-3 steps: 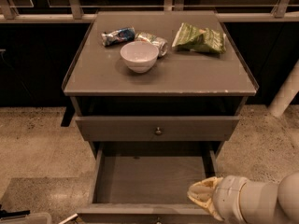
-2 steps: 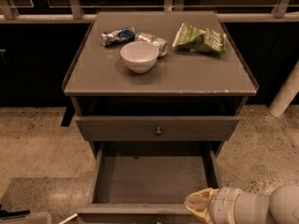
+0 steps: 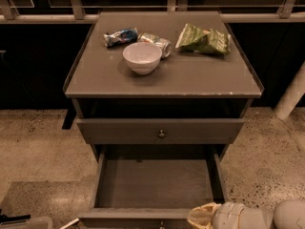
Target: Close middle drawer
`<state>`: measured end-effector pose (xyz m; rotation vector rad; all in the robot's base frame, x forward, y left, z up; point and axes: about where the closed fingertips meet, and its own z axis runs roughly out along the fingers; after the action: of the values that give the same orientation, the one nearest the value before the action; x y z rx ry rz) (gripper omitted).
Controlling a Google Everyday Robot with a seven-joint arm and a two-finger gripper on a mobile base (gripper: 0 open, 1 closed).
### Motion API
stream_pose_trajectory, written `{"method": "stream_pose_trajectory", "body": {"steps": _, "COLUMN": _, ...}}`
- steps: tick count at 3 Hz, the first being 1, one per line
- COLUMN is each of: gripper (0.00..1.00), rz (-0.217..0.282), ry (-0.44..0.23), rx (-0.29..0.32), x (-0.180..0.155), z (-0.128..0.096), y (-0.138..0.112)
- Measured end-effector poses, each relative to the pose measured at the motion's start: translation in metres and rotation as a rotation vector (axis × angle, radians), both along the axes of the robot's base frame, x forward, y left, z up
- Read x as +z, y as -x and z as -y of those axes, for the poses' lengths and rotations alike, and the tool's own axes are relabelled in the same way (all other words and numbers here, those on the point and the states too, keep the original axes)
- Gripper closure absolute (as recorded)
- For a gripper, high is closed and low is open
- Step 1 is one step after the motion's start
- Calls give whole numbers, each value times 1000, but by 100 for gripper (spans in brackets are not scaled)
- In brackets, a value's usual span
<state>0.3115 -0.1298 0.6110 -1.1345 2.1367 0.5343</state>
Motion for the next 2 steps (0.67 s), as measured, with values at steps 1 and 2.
{"method": "stream_pose_trajectory", "body": {"steps": 1, "gripper": 100, "rz": 2, "ry": -12, "rx": 3, "x": -2, "z": 0, "y": 2}}
{"method": "stream_pose_trajectory", "body": {"steps": 2, "gripper": 100, "rz": -25, "ry": -40, "rx": -58, "x": -34, "z": 5, "y": 13}}
